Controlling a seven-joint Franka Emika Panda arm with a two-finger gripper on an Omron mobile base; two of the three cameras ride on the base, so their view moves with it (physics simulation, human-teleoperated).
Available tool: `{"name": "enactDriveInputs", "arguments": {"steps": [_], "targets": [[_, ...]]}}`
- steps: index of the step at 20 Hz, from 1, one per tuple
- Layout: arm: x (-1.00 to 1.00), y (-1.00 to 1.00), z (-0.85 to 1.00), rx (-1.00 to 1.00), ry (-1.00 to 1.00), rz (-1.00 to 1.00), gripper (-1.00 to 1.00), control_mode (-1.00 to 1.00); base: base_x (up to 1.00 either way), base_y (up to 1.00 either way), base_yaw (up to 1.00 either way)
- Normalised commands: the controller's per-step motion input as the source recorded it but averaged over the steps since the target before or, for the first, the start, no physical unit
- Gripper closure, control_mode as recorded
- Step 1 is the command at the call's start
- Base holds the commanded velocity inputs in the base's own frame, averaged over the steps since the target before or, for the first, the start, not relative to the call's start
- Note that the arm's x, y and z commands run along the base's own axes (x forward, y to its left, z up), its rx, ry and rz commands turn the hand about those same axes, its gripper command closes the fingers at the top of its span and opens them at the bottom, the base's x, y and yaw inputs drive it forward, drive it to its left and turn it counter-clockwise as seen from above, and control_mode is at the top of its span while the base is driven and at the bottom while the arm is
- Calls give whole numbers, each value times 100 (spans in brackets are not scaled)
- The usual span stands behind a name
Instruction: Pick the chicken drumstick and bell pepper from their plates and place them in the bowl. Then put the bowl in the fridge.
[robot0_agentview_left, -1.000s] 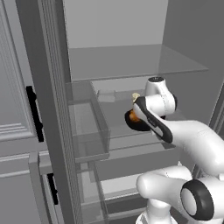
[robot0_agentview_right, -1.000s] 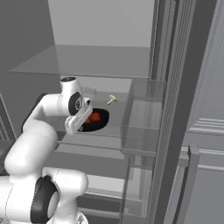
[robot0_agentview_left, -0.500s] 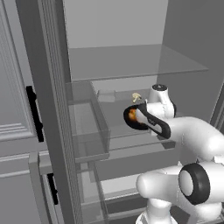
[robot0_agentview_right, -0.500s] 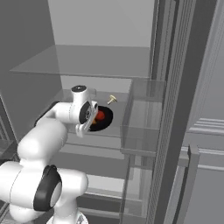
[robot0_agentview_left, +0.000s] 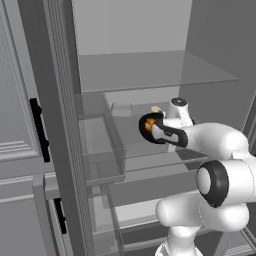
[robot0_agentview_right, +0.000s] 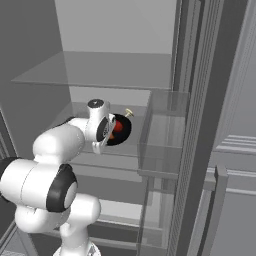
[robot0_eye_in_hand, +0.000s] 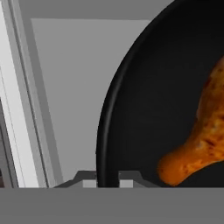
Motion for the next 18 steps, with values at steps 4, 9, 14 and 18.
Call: {"name": "enactDriveInputs", "arguments": {"steps": [4,9,14,18], "targets": [[26,0,-26,0,-3,0,100,-100,0,0,0],[0,0,-2,0,-5,0,-100,-100,0,0,0],[-13,0,25,0,-15,0,-100,-100,0,0,0],[-33,0,70,0,-7,-5,-100,-100,0,0,0]]}}
